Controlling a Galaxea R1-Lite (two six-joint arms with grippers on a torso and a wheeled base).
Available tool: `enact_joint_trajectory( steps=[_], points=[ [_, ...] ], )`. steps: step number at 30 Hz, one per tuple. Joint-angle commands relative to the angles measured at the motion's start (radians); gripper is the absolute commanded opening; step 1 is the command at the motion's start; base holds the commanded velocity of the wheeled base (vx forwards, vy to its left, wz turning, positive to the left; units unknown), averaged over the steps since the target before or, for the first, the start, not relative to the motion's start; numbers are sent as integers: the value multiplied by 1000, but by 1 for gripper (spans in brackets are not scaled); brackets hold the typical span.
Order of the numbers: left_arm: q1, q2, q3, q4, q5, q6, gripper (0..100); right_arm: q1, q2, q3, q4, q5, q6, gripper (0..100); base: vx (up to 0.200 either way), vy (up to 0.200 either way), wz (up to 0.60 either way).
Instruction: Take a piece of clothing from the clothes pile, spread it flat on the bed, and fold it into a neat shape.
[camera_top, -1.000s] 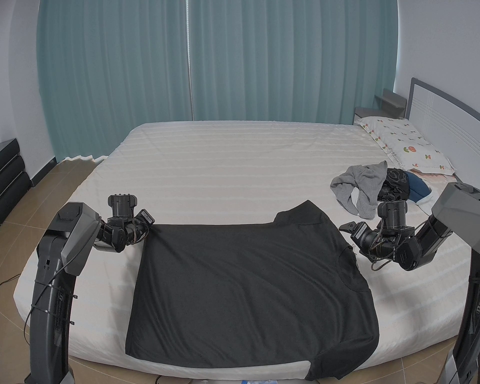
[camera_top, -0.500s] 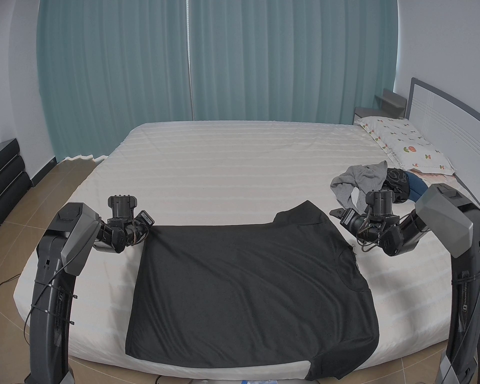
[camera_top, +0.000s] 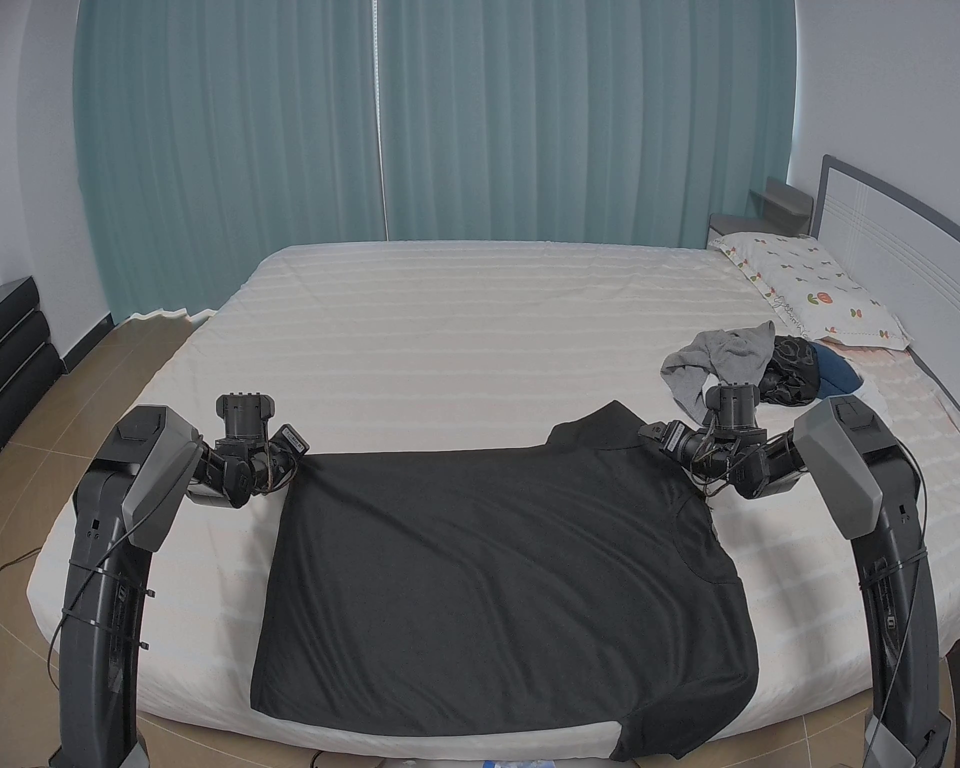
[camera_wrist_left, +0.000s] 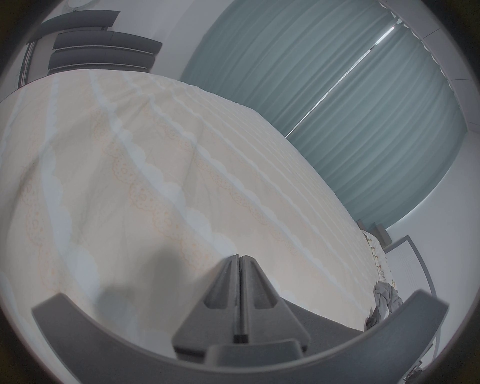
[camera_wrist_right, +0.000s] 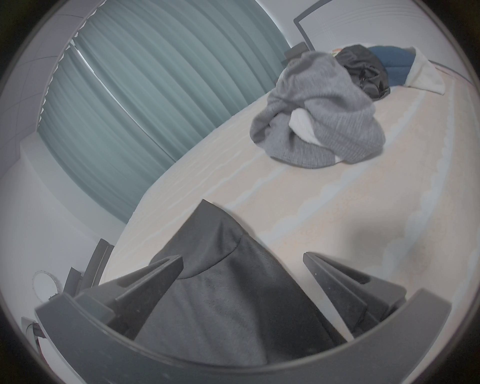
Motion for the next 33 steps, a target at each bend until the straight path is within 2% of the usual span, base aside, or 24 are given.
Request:
enact_joint_trajectory(
  steps=[1, 3, 4, 13, 21, 33],
  points=[
    [-2, -3, 1, 1, 0, 1, 0, 0, 80, -86, 22, -6, -1, 100, 0, 0, 0],
    [-2, -1, 1, 1, 0, 1, 0, 0, 83, -101, 30, -6, 1, 100, 0, 0, 0],
    [-2, -3, -1, 1, 0, 1, 0, 0, 83, -101, 30, -6, 1, 0, 0, 0, 0],
    [-2, -1, -1, 1, -1, 1, 0, 2, 75, -107, 24, -10, 2, 0, 0, 0, 0],
    [-3, 0, -5, -6, -1, 1, 0, -17, 80, -185, 4, -79, 8, 0, 0, 0, 0],
    [-5, 17, -51, -10, -1, -2, 0, -28, 95, -220, -88, -98, 2, 0, 0, 0, 0]
  ],
)
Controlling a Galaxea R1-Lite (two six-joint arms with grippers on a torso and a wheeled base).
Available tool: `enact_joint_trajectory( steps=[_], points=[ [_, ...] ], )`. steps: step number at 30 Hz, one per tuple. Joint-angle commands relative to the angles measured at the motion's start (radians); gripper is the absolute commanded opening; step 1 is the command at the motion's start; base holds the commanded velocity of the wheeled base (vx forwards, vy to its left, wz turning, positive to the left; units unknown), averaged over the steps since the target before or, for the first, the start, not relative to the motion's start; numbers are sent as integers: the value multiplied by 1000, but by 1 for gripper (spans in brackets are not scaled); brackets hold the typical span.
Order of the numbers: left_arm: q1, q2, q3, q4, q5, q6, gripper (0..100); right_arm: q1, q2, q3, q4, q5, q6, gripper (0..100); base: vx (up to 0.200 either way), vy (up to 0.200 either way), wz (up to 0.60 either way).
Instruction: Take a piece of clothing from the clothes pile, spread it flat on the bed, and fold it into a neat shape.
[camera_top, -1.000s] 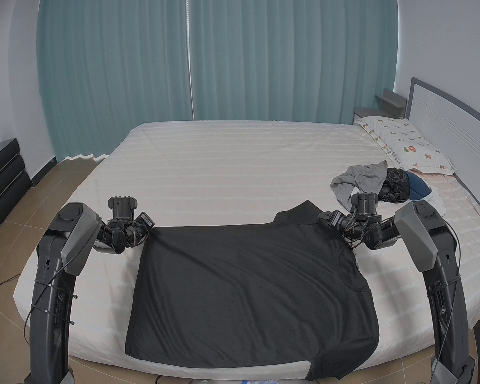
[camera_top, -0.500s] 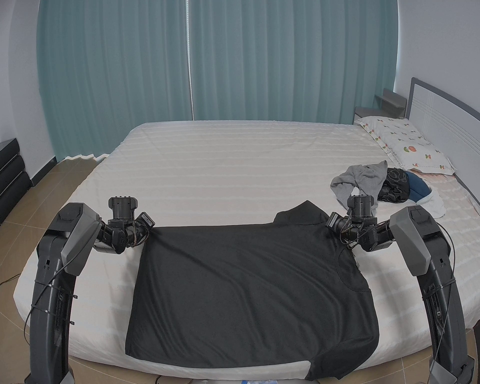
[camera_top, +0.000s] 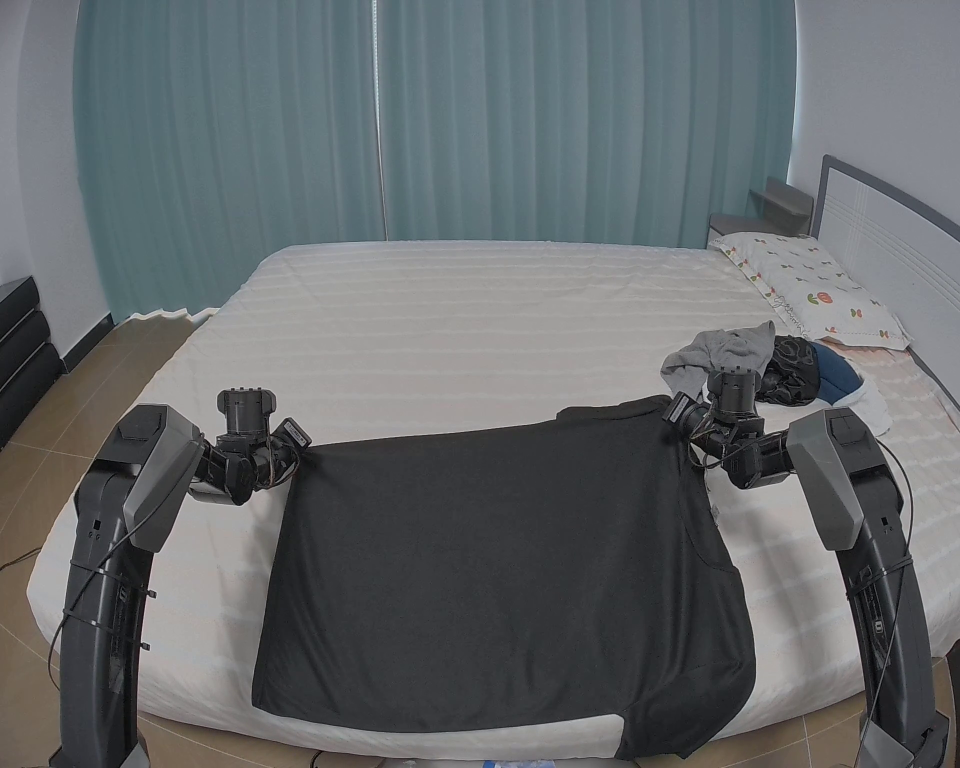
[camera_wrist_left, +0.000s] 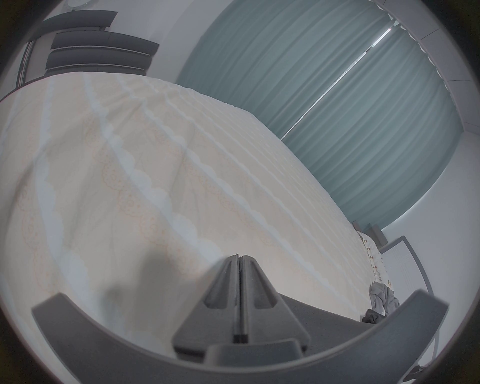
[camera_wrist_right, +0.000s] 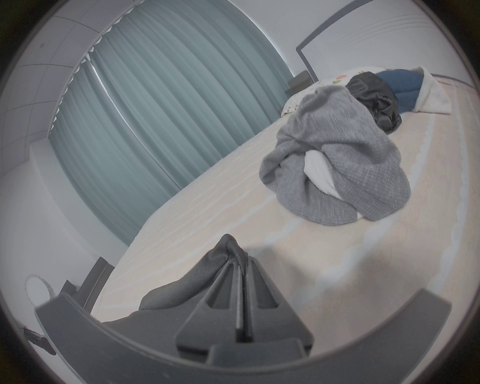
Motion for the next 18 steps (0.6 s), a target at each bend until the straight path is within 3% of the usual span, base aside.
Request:
enact_joint_trajectory(
  steps=[1, 16, 17, 18],
  points=[
    [1, 23, -35, 1, 2, -1, 0, 0, 7, -3, -29, -5, -5, 0, 0, 0, 0],
    [-13, 51, -78, 12, 4, 1, 0, 18, 73, -3, -31, -17, -62, 0, 0, 0, 0],
    [-13, 51, -78, 13, 4, 1, 100, 18, 75, -3, -31, -17, -62, 100, 0, 0, 0],
    [-13, 51, -78, 13, 4, 1, 100, 18, 78, -3, -31, -17, -60, 100, 0, 0, 0]
  ],
)
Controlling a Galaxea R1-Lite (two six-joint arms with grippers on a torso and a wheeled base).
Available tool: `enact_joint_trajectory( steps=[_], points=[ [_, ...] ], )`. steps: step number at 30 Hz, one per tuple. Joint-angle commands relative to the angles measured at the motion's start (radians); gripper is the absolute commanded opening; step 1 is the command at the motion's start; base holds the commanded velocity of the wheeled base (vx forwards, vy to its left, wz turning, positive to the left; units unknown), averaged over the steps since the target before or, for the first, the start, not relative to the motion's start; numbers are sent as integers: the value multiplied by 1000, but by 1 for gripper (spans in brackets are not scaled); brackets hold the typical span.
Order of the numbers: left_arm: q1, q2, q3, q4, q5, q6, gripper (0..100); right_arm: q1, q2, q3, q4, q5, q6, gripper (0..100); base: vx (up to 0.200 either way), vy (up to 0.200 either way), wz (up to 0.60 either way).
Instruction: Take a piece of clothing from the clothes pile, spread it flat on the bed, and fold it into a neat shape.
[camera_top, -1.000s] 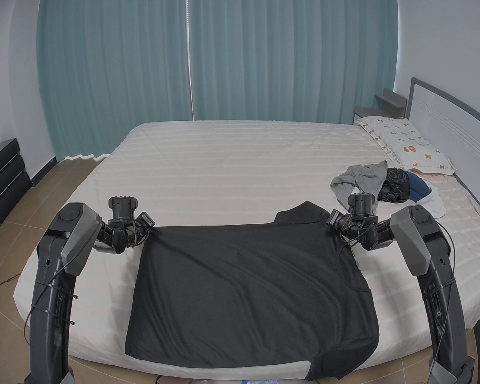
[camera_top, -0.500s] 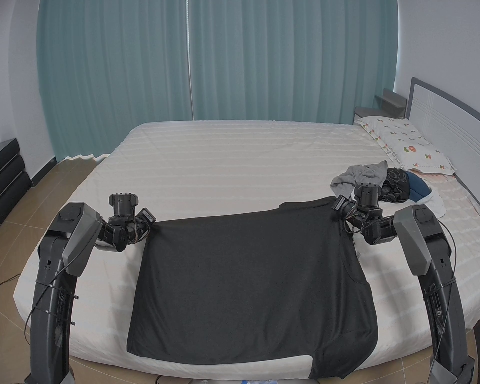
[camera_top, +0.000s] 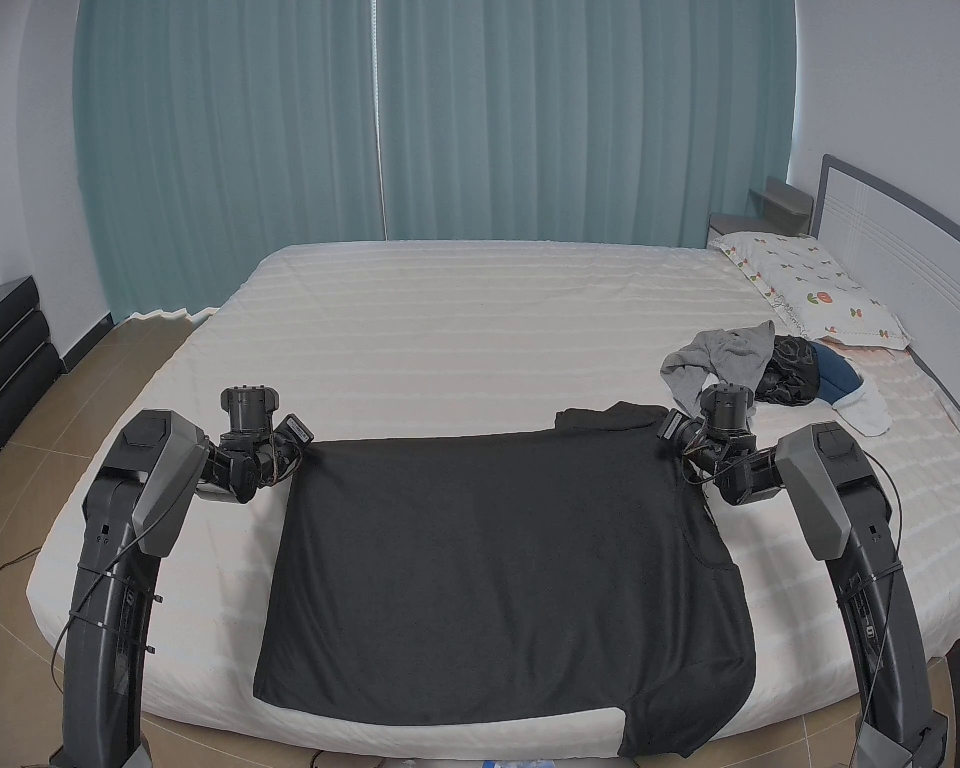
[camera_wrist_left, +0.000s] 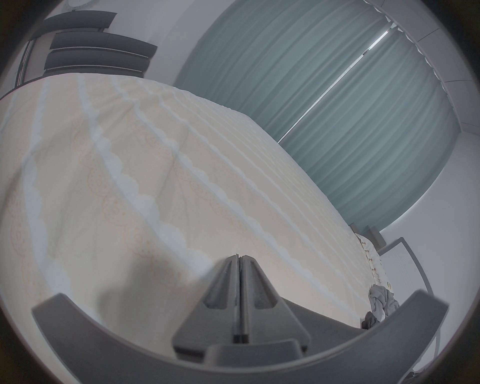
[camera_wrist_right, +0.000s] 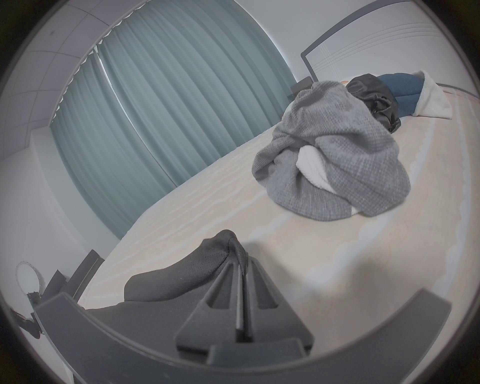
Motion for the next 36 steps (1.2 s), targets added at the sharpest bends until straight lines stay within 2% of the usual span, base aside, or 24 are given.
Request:
enact_joint_trajectory(
  steps=[1, 7, 11, 12, 13, 14, 16, 17, 18, 20, 22, 24, 29, 34, 36],
  points=[
    [-4, 8, -4, -1, -1, 0, 100, 6, 18, 0, -3, 1, 2, 100, 0, 0, 0],
    [-4, 0, 8, -1, 8, -14, 100, -10, -29, 0, -10, -45, 15, 100, 0, 0, 0],
    [2, -30, 21, -1, 22, -85, 100, -36, -126, 92, -17, -52, 48, 100, 0, 0, 0],
    [8, -95, 83, -1, 22, -120, 100, -43, -203, 207, -40, -52, 80, 100, 0, 0, 0],
    [10, -107, 97, -1, 22, -125, 100, -43, -215, 225, -45, -54, 81, 100, 0, 0, 0],
    [11, -182, 183, -6, 18, -149, 100, -46, -286, 347, -86, -54, 89, 100, 0, 0, 0],
    [7, -251, 275, -13, 13, -166, 100, -45, -370, 475, -117, -48, 91, 100, 0, 0, 0],
    [7, -251, 275, -13, 13, -166, 100, -45, -370, 475, -117, -48, 91, 100, 0, 0, 0],
    [3, -337, 381, -19, 7, -171, 100, -40, -482, 653, -138, -37, 92, 100, 0, 0, 0],
    [3, -386, 442, -32, 7, -172, 100, -36, -557, 765, -148, -17, 92, 100, 0, 0, 0],
    [3, -463, 579, -62, 4, -171, 100, -33, -674, 931, -166, 26, 112, 100, 0, 0, 0],
    [2, -511, 669, -99, -13, -171, 100, -34, -740, 1020, -177, 44, 141, 100, 0, 0, 0],
    [2, -721, 1067, -277, -151, -172, 100, -30, -936, 1308, -177, 93, 163, 100, 0, 0, 0],
    [-3, -800, 1209, -312, -179, -174, 100, 15, -1002, 1454, -181, 113, 164, 100, 0, 0, 0],
    [-16, -833, 1294, -314, -180, -180, 100, 61, -1034, 1558, -183, 115, 167, 100, 0, 0, 0]
  ],
)
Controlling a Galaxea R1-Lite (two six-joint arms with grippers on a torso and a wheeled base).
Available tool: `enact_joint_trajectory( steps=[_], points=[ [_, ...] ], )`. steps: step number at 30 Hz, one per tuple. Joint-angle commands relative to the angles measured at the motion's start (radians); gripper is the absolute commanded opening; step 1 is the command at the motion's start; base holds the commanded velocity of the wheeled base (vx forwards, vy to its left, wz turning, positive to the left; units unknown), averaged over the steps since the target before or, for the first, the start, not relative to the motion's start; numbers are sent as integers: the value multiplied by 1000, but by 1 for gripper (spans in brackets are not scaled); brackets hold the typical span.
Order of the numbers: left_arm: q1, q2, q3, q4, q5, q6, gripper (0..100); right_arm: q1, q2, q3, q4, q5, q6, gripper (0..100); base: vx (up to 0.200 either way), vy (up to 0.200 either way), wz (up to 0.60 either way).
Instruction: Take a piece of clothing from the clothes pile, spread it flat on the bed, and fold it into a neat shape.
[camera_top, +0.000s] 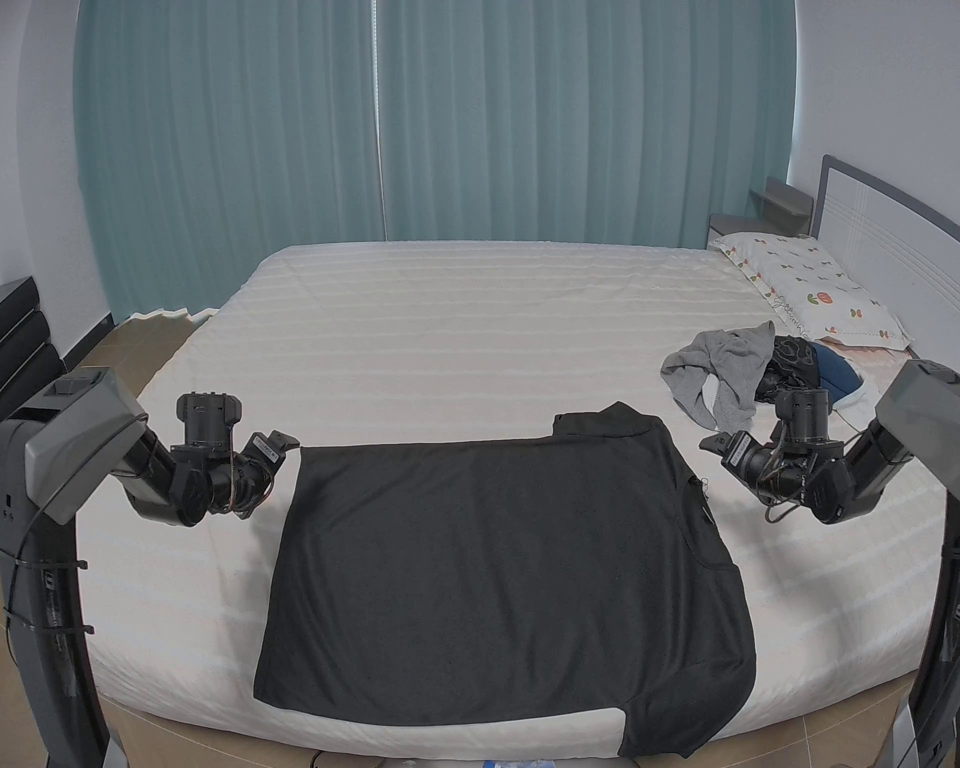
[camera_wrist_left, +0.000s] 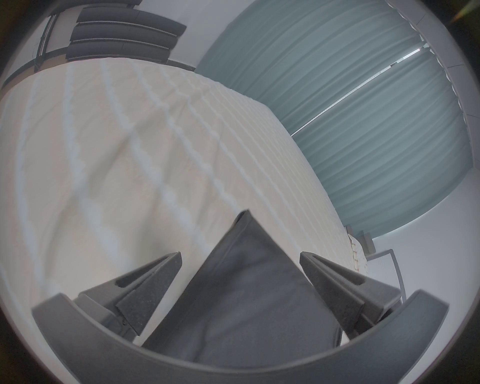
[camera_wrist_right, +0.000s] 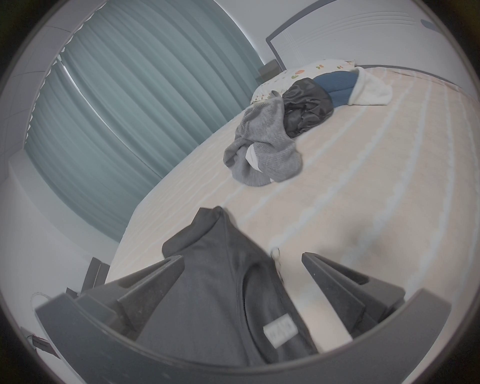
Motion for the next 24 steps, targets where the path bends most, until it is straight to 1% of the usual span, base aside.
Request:
enact_joint_trajectory(
  steps=[1, 2, 3, 4, 8, 9, 10, 13, 15, 16, 18, 21, 22, 23, 24],
  points=[
    [-18, -354, 497, -137, -94, -24, 100, 88, -372, 502, -34, 66, 36, 100, 0, 0, 0],
    [-18, -354, 497, -137, -94, -24, 100, 88, -372, 502, -34, 66, 36, 100, 0, 0, 0],
    [-20, -362, 543, -137, -96, -58, 100, 106, -372, 559, -39, 86, 33, 100, 0, 0, 0],
    [-20, -359, 557, -138, -97, -81, 100, 103, -372, 571, -50, 97, 35, 100, -200, 0, 0],
    [-20, -351, 595, -143, -116, -84, 100, 94, -360, 591, -70, 141, 36, 100, -200, 0, 0],
    [-20, -351, 609, -145, -131, -84, 100, 85, -363, 596, -71, 151, 36, 100, -200, 0, 0],
    [-20, -351, 609, -145, -131, -84, 100, 85, -363, 596, -71, 151, 36, 100, -200, 0, 0],
    [-16, -348, 632, -181, -177, -84, 100, 62, -373, 605, -70, 152, 36, 100, -200, 0, 0],
    [-16, -342, 646, -200, -186, -82, 100, 59, -369, 611, -71, 154, 36, 100, -200, 0, 0],
    [-16, -342, 648, -201, -186, -82, 100, 57, -367, 611, -71, 154, 36, 100, 0, 0, 0],
    [-18, -330, 668, -221, -186, -54, 100, 50, -366, 611, -71, 167, 36, 100, 0, 0, 0],
    [-15, -299, 700, -237, -189, 41, 100, 48, -373, 620, -71, 184, 36, 100, 0, 0, 0],
    [-12, -279, 712, -244, -192, 85, 100, 48, -373, 620, -71, 186, 36, 100, 0, 0, 0],
    [-12, -276, 715, -244, -194, 96, 100, 48, -373, 622, -71, 186, 36, 100, 0, 0, 0],
    [-9, -262, 729, -249, -203, 133, 100, 48, -373, 622, -71, 186, 36, 100, 0, 0, 0]
  ],
)
